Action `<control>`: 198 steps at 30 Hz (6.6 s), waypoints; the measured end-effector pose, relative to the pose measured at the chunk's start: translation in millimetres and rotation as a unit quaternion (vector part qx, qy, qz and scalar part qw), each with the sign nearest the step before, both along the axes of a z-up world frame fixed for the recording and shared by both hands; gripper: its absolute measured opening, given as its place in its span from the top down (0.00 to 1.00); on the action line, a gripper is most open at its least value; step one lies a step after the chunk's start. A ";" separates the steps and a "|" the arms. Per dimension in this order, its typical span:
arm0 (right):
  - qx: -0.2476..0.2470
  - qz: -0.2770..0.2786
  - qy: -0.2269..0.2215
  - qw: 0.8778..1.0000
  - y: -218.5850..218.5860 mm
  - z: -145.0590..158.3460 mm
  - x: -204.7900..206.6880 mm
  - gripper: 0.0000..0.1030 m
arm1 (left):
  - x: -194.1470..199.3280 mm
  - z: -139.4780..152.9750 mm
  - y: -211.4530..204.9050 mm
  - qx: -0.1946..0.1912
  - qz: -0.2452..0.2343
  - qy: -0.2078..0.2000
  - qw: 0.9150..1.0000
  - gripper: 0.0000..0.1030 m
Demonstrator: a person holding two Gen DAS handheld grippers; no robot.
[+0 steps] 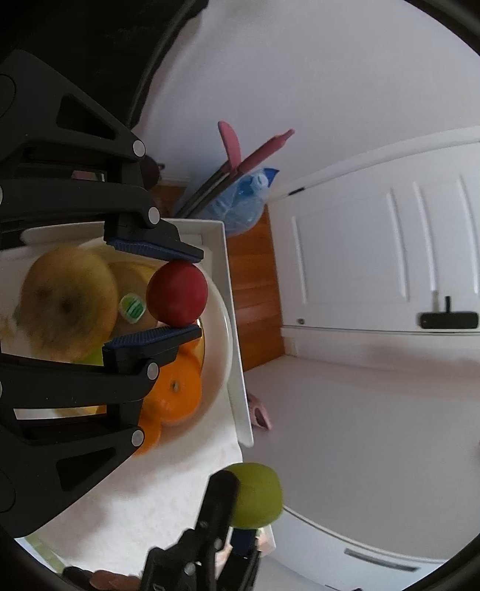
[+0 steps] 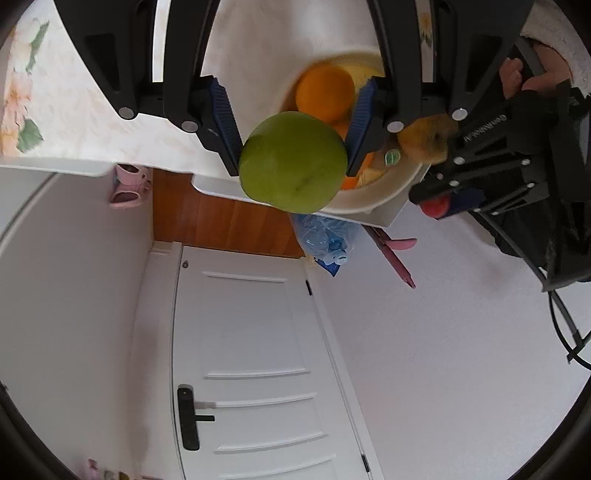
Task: Organize fruits
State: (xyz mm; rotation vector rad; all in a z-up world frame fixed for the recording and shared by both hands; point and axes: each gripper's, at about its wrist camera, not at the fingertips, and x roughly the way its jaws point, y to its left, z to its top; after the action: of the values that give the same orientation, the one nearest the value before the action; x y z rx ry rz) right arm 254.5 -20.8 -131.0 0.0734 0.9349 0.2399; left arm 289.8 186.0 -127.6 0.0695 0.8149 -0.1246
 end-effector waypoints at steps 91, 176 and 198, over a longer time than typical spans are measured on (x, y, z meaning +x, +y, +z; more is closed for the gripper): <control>-0.033 -0.029 -0.003 0.999 -31.7 93.8 -76.6 0.11 | -144.4 107.0 -60.7 -0.021 0.030 -0.097 0.995 0.00; -0.093 -0.170 -0.094 0.977 -129.2 146.3 -243.7 0.00 | -253.2 131.6 -153.0 -0.019 0.041 -0.169 0.985 0.00; -0.094 -0.170 -0.094 0.977 -127.6 146.6 -242.7 0.00 | -254.5 137.0 -153.3 -0.011 0.046 -0.179 0.983 0.00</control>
State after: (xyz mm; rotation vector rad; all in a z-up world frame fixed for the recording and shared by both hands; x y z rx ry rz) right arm 11.8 -148.4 15.6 0.0344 0.7388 -0.1563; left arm 35.3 32.7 9.4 0.0325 0.4567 -0.0313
